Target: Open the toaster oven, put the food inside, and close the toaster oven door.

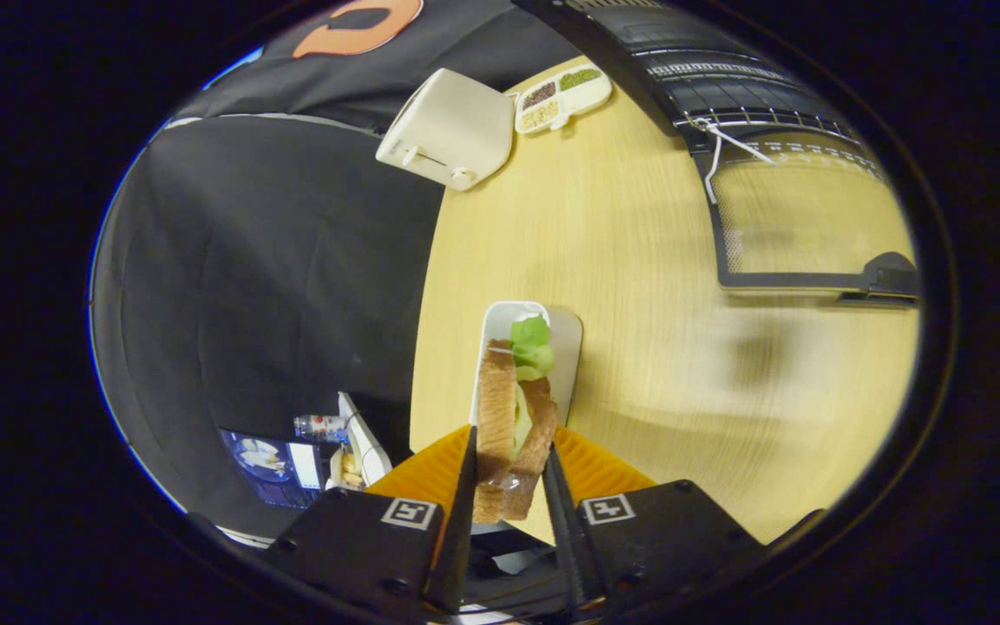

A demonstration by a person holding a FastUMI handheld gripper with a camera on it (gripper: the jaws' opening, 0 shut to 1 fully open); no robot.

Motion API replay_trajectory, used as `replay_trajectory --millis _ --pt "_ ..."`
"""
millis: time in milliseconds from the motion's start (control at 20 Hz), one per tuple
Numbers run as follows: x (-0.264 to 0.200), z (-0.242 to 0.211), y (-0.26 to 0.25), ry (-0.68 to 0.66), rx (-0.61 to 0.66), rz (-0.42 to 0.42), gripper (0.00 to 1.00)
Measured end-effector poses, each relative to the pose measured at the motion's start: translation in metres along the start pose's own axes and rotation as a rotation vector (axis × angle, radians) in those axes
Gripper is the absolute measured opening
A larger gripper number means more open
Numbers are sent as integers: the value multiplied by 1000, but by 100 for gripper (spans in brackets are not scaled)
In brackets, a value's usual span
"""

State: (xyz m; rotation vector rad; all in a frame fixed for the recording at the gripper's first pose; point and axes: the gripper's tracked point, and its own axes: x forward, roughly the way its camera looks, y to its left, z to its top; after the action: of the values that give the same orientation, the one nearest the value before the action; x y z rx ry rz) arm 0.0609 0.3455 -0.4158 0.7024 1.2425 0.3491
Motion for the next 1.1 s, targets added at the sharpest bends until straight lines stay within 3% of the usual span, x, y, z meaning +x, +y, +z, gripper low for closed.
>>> replay_trajectory --millis 100,200,600,850,1100 --pt "-2 0 4 -7 -40 -12 41" --pt "-14 -1 14 -10 -93 -3 37" --pt "-86 9 44 -78 -118 106 35" --pt "-139 30 39 -173 -32 175 35" --pt "-176 67 -14 -333 135 189 35"
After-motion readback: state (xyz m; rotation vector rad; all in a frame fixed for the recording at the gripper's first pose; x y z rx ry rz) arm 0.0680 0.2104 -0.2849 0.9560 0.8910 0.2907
